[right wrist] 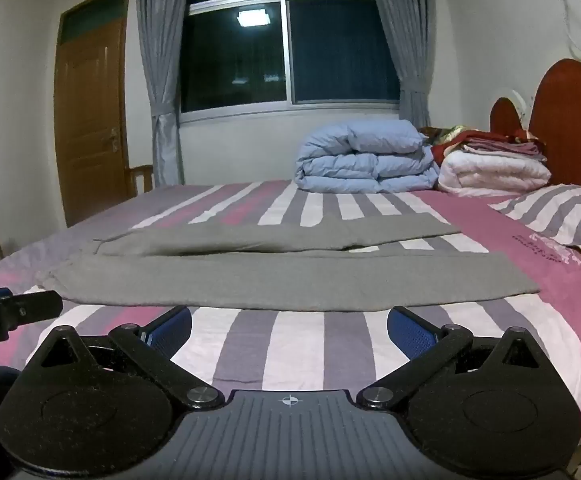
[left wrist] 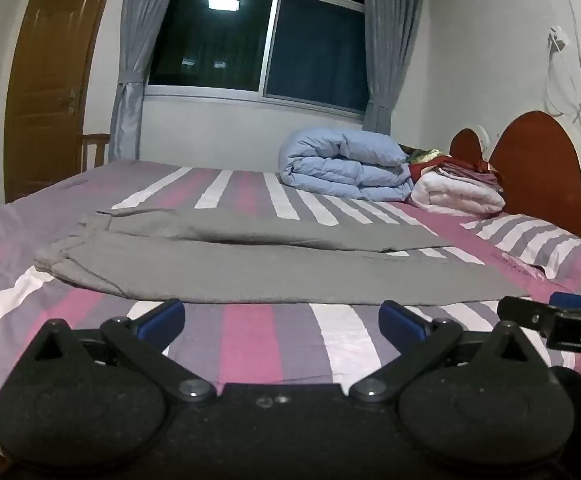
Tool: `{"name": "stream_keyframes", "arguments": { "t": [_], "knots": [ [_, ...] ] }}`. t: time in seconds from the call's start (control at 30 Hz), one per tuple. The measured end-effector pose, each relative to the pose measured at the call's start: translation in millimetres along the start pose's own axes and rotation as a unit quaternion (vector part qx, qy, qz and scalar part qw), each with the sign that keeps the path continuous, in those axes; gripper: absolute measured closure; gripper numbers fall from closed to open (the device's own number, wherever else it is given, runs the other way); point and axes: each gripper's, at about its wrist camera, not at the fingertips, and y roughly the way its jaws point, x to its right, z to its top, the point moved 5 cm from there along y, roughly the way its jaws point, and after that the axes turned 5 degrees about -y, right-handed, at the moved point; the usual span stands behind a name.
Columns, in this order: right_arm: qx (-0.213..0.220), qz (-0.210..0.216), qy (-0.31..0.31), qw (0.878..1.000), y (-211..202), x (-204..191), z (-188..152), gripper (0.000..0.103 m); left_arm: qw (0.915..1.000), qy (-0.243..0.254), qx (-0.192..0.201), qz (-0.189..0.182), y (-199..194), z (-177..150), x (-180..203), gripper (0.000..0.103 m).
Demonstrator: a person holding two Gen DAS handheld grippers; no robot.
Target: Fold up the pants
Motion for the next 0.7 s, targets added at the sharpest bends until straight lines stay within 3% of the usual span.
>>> {"name": "stream_keyframes", "arguments": {
  "t": [0.13,0.7],
  "knots": [
    [0.007,0.004,0.012,1.0,-0.7,-0.4,-0.1,0.0,0.9997,0.02,-0.003,0.009,3.8,-1.4,3.0,0.006],
    [0.001,0.001,0.005,1.0,4.2,1.0,-3.4,0.0,0.9998,0.015,0.007,0.009,-0.5,-2.0,5.3,0.006]
  ]
}}
